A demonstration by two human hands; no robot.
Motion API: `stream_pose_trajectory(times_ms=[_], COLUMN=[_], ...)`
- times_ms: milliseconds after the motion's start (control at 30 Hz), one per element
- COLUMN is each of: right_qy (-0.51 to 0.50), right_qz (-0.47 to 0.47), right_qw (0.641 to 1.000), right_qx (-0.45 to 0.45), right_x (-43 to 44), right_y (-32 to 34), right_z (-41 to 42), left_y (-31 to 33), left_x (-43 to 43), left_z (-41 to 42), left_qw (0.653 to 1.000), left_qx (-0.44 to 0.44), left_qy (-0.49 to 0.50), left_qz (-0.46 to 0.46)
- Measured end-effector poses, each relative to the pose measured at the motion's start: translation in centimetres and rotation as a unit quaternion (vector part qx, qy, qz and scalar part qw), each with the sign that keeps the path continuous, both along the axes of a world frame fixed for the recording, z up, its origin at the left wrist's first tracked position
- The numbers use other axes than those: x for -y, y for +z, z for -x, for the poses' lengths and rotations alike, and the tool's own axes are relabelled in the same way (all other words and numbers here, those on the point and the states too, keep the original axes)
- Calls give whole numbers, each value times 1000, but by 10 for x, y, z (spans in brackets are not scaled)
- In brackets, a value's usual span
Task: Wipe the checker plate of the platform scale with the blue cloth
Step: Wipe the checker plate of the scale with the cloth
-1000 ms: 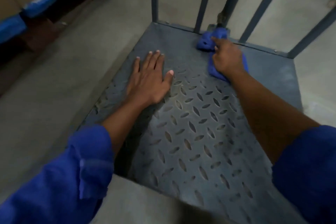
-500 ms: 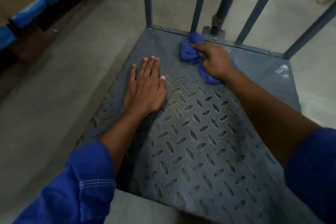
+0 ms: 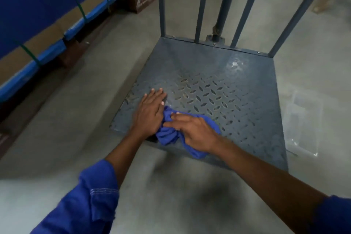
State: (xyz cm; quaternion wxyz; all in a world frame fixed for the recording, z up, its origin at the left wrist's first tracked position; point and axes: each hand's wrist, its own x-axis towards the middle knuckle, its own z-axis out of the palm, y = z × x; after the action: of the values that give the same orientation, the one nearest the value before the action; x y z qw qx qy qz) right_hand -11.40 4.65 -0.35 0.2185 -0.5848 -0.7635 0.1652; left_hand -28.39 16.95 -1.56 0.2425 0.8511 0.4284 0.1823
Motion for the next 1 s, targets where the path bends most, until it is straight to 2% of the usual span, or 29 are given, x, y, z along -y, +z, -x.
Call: stream_pose_trajectory(times_ms=[167, 300, 367, 467, 533, 667, 833, 1000], right_qy=[50, 61, 13, -115, -183, -268, -295, -277], right_qz=[43, 121, 135, 59, -11, -72, -40, 49], right_qw=[997, 970, 944, 915, 914, 934, 951, 958], right_qx=[-50, -202, -300, -383, -363, -226, -87, 58], right_x=[49, 75, 76, 43, 7, -73, -159, -207], right_y=[8, 25, 38, 63, 76, 76, 52, 2], right_z=[23, 28, 24, 5, -15, -60, -111, -132], left_y=[-7, -2, -1, 3, 9, 16, 8, -5], left_x=[44, 52, 50, 40, 30, -1, -61, -89], left_z=[40, 63, 66, 57, 42, 2, -36, -49], left_qw=[998, 999, 1000, 998, 995, 994, 994, 990], left_qx=[-29, 14, 15, -8, -23, -36, -51, -56], left_qy=[-42, -45, -18, 55, 85, 91, 78, 102], left_qz=[-25, -3, -8, -38, -42, -55, -55, -80])
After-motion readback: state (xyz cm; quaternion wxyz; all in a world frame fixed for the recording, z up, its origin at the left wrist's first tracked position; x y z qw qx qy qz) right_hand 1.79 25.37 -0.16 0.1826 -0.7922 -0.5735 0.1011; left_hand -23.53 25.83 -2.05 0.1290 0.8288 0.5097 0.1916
